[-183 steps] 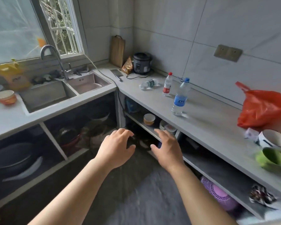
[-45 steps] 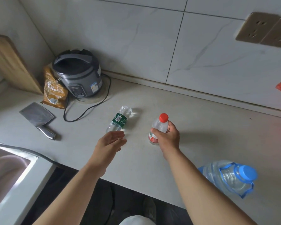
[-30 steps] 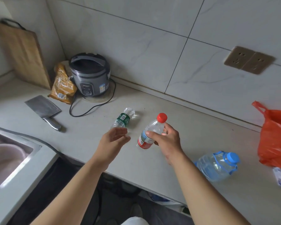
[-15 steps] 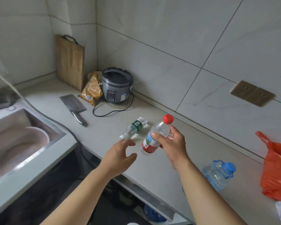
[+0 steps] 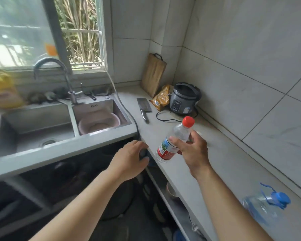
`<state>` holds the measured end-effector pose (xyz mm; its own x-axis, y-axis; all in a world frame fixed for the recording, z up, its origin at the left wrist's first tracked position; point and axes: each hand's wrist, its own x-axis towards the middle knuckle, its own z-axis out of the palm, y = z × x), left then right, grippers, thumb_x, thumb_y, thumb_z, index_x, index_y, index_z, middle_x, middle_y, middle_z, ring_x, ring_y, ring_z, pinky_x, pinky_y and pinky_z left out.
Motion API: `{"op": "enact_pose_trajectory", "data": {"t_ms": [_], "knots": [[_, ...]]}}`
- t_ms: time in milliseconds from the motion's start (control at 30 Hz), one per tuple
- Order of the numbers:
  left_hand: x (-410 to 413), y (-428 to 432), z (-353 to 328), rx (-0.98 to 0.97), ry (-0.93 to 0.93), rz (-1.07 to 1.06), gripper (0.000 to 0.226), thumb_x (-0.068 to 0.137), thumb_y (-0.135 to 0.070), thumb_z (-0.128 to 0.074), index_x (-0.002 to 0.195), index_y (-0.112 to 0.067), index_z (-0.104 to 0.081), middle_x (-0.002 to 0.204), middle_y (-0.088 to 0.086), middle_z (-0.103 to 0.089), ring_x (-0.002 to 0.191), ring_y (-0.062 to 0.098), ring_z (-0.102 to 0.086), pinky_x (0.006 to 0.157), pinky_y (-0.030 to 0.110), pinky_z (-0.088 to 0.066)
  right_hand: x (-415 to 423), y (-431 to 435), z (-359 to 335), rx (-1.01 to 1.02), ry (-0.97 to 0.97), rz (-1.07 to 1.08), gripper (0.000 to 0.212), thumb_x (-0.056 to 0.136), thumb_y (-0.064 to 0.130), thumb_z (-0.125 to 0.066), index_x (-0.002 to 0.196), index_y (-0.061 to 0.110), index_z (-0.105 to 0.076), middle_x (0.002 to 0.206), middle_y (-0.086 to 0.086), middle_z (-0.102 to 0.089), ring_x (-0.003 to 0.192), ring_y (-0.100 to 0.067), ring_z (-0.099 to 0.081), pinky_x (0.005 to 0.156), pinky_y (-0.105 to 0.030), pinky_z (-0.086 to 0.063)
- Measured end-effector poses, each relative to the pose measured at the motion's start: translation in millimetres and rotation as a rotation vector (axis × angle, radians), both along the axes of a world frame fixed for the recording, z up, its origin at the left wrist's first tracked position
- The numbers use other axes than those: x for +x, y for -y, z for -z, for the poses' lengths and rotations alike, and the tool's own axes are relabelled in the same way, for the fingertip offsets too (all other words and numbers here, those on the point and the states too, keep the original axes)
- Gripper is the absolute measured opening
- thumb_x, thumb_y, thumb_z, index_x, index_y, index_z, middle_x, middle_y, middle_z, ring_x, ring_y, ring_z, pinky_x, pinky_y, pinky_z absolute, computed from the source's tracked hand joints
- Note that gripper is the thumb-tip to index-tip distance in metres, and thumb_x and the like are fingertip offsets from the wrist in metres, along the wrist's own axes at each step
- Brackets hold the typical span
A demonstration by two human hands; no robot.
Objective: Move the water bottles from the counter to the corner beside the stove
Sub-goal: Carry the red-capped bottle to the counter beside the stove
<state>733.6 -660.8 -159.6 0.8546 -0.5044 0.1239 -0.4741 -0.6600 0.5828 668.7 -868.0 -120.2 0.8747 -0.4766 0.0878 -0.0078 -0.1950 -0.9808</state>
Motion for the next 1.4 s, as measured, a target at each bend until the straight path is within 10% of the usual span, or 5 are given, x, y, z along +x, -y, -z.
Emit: {"op": "enact_pose_trajectory", "data": {"t_ms": [767,1400], "knots": [[-201,-282,-2,0.180,0.100,-0.574,0.045,0.087,-0.042,-0.055,0.130,-0.028,-0.053,0.130,-0.009,-0.056,0.117,0.013,-0.052,0.098,0.036,-0.045,-74,-284,10,0.031,-0.027,-0.614,0.044,0.074,0.034,-0.089,0.114,0.032,-0.070,0.104,0.011,-0.076,0.098,-0.011,-0.073,0.087,-0.042,-0.062],[-433,-574,3,0.173,0.080,-1.149,0.039,0.083,-0.042,-0.058,0.119,-0.026,-0.058,0.119,-0.007,-0.060,0.109,0.017,-0.056,0.090,0.041,-0.047,-220,-627,9,0.054,-0.096,-1.108,0.050,0.071,0.034,-0.093,0.114,0.037,-0.069,0.096,0.017,-0.078,0.088,-0.006,-0.076,0.060,-0.016,-0.057]]}}
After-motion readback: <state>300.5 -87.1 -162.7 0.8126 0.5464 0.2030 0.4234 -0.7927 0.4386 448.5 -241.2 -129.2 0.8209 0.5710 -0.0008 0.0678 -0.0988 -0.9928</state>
